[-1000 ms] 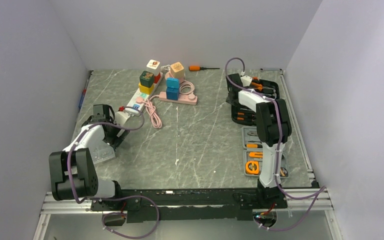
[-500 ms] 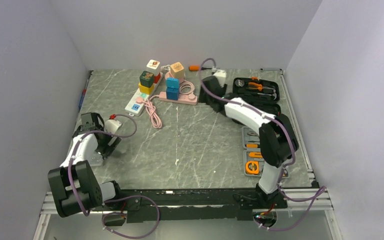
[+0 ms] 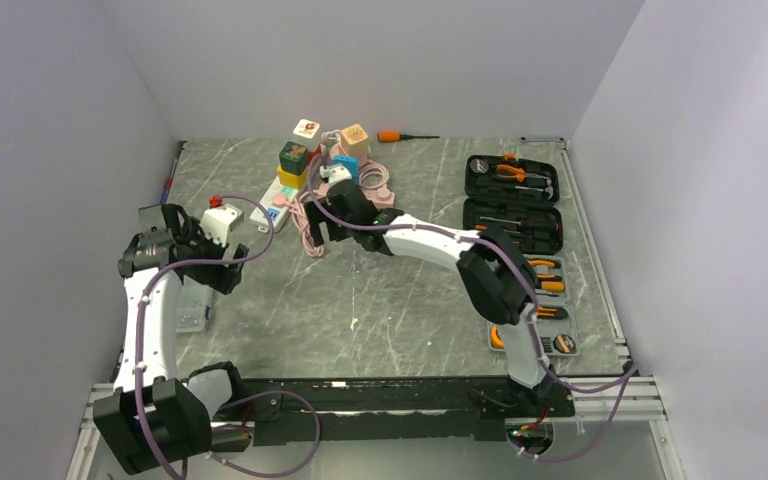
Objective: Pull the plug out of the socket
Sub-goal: Move the socket to the center of the board.
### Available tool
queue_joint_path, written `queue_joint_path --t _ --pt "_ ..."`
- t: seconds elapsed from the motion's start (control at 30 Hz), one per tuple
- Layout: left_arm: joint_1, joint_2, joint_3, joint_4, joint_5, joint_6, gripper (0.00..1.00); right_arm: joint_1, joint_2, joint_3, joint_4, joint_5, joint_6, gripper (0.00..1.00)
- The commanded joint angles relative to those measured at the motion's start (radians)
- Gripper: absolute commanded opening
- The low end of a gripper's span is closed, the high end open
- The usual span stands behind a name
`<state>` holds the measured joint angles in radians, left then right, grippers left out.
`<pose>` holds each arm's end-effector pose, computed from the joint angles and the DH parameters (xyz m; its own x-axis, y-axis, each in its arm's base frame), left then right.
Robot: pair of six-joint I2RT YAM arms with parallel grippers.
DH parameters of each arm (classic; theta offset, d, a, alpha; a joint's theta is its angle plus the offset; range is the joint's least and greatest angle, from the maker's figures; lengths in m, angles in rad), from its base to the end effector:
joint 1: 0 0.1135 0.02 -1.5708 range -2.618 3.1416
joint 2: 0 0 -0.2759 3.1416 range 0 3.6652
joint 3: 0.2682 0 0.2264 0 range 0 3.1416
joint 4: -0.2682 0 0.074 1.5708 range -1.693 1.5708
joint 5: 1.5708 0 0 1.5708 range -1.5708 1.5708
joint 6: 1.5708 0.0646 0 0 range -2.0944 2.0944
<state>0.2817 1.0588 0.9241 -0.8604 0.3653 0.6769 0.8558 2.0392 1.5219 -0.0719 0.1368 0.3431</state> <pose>0.1816 0.0285 0.2715 -0.6737 0.4141 -0.6121 0.4479 0.8876 0.1074 0.3205 0.3557 0.2272 -0.5697 -0.1478 -0.8084 -0.5119 0.8334 0.2083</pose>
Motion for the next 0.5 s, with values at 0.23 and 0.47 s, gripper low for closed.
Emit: queue_joint_path --t 0.23,0.47 --pt "-0.001 -0.068 0.040 -0.074 0.063 -0.054 0.99 0.009 0.304 0.371 -0.059 -0.092 -0.047 0.86" --pt "-0.001 -0.090 0.041 -0.075 0.042 -0.041 1.00 0.019 0.409 0.484 -0.150 -0.062 -0.034 0.55"
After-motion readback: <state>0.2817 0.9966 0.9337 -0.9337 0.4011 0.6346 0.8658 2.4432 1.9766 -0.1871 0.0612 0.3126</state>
